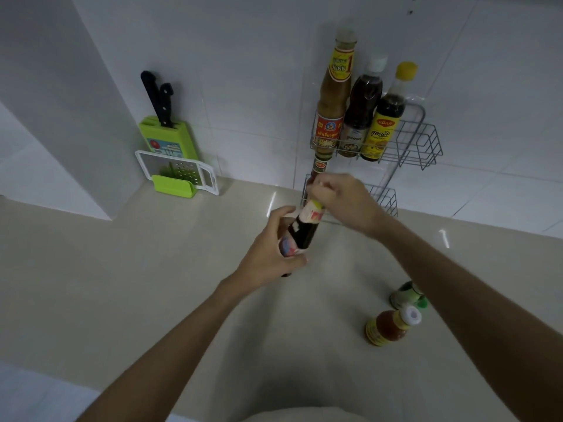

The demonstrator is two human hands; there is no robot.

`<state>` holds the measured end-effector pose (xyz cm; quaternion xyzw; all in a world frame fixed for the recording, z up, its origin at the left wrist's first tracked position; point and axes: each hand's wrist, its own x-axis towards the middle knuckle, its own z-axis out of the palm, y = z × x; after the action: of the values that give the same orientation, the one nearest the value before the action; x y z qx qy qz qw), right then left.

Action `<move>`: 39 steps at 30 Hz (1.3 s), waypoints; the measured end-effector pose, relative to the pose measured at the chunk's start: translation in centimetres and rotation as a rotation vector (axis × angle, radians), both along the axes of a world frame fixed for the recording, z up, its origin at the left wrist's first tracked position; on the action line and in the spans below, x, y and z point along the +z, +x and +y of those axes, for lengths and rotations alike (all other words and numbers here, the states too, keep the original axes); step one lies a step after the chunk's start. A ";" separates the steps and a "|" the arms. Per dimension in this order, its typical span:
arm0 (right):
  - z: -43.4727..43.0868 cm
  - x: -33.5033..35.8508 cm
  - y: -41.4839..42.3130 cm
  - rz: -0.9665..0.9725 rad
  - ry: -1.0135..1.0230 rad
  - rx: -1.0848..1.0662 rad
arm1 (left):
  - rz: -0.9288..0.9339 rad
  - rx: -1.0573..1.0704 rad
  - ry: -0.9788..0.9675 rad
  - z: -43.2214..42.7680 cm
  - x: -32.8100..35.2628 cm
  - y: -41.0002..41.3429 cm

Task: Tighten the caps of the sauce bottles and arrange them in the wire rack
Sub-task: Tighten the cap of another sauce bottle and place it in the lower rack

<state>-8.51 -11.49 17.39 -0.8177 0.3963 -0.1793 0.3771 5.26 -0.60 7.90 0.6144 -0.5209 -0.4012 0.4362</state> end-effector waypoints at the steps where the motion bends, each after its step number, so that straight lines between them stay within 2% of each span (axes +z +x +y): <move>1: -0.8 1.2 -0.3 -0.017 0.010 0.017 | 0.041 -0.057 0.060 -0.2 -0.2 0.5; 3: -1.7 2.8 -1.0 -0.059 0.042 0.027 | 0.034 -0.141 0.150 -0.8 -0.6 0.8; 5: -1.9 2.9 -1.7 -0.171 0.099 -0.037 | 0.010 -0.097 0.152 -1.6 -0.8 -0.2; 7: -1.8 1.0 -2.5 -0.208 0.110 -0.135 | -0.045 0.015 0.117 -2.8 -1.0 -1.6; 9: -1.4 -1.9 -3.2 -0.154 0.156 -0.170 | -0.088 0.077 0.094 -4.1 -1.3 -2.7; 12: -1.9 -5.1 -4.1 -0.288 0.326 -0.295 | -0.120 -0.008 0.102 -6.6 -2.0 -3.5; 14: -3.4 -6.2 -4.3 -0.341 0.221 -0.360 | -0.167 -0.065 0.109 -8.6 -2.0 -3.1; 17: -6.2 -7.6 -3.9 -0.311 -0.014 -0.456 | -0.181 -0.010 0.169 -11.9 -2.0 -1.4; 19: -8.2 -9.0 -3.3 -0.324 -0.051 -0.506 | -0.132 0.017 0.250 -14.2 -2.1 -0.3; 27: -13.7 -14.3 -0.8 -0.141 -0.015 -0.441 | 0.091 0.042 0.400 -20.1 -2.9 1.3; 31: -15.2 -14.7 -0.3 0.031 0.011 -0.365 | 0.084 0.023 0.392 -20.1 -4.3 1.1; 34: -15.7 -14.9 -0.1 0.092 0.050 -0.374 | 0.104 0.021 0.359 -20.0 -4.8 0.9; 39: -15.9 -14.6 -1.3 0.154 0.148 -0.261 | 0.085 -0.011 0.350 -19.7 -4.3 0.8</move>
<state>-9.80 -27.40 2.82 -0.7404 0.5391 -0.1340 0.3783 6.10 -20.28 3.59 0.6606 -0.4275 -0.5136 0.3423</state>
